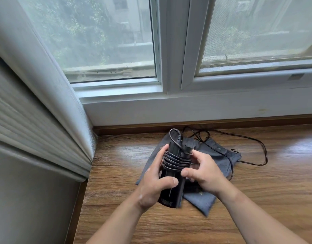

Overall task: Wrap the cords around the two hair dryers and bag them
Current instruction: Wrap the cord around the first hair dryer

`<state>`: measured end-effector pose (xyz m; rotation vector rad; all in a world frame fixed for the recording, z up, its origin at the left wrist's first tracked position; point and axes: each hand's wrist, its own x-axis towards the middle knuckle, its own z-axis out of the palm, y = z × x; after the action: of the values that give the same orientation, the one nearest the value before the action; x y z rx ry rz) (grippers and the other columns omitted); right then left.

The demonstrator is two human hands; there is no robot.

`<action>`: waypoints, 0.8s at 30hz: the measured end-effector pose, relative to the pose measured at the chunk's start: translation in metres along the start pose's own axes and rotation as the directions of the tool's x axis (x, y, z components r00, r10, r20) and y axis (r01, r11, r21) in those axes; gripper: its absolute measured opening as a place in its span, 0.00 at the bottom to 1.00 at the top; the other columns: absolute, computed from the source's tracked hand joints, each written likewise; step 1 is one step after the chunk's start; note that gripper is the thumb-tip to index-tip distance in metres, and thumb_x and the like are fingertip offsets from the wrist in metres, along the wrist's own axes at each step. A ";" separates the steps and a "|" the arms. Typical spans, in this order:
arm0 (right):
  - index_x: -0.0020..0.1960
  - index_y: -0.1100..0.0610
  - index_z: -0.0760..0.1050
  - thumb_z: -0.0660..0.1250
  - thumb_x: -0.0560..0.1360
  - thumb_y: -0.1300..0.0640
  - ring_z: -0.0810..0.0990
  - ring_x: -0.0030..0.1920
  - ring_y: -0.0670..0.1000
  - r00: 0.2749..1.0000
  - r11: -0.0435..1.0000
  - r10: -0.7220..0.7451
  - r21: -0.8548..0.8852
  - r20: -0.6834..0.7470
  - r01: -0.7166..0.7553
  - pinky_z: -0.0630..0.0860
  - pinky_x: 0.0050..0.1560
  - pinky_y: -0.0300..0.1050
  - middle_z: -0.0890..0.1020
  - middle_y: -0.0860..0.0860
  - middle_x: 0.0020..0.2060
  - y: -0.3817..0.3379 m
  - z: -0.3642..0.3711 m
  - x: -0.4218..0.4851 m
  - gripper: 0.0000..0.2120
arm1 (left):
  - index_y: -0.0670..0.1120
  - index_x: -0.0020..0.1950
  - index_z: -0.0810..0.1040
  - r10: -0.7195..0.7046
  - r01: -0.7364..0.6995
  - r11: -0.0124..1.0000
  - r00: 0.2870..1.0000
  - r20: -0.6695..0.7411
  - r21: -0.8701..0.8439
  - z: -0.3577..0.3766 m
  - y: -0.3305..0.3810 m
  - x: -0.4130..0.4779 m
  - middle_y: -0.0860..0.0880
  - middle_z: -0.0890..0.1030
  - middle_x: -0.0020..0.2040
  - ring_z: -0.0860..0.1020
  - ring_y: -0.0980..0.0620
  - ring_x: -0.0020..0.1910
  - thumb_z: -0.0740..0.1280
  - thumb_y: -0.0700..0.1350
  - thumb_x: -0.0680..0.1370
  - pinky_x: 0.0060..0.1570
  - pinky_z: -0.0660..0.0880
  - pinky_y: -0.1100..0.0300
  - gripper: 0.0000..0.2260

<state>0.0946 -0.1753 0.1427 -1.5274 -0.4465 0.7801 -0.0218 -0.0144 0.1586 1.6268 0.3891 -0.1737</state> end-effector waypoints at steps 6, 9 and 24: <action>0.56 0.53 0.81 0.83 0.56 0.43 0.88 0.51 0.49 0.984 0.998 -0.029 -0.063 -0.176 0.018 0.84 0.56 0.53 0.89 0.50 0.49 0.006 0.002 -0.004 0.31 | 0.66 0.79 0.64 -0.004 0.019 0.991 0.993 -0.117 0.129 0.006 0.005 0.002 0.52 0.82 0.66 0.81 0.56 0.64 0.77 0.52 0.68 0.67 0.78 0.47 0.42; 0.55 0.49 0.81 0.82 0.57 0.43 0.87 0.51 0.47 0.975 0.989 -0.040 -0.151 -0.218 0.006 0.82 0.58 0.56 0.89 0.47 0.49 0.008 0.004 -0.004 0.28 | 0.62 0.77 0.68 0.027 -0.009 0.988 0.993 -0.116 0.155 0.005 0.003 0.005 0.55 0.85 0.62 0.82 0.55 0.63 0.79 0.49 0.70 0.66 0.78 0.49 0.38; 0.55 0.52 0.81 0.85 0.62 0.54 0.88 0.46 0.44 0.931 0.992 -0.007 -0.121 -0.366 -0.040 0.84 0.52 0.47 0.89 0.45 0.45 -0.001 0.007 -0.006 0.24 | 0.61 0.83 0.54 0.144 -0.070 0.930 0.972 -0.183 0.360 -0.001 0.009 0.008 0.59 0.76 0.70 0.76 0.60 0.68 0.81 0.56 0.66 0.70 0.74 0.56 0.52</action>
<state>0.0855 -0.1741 0.1453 -1.7531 -0.2068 0.4684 -0.0114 -0.0131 0.1643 2.0248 0.4441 0.0133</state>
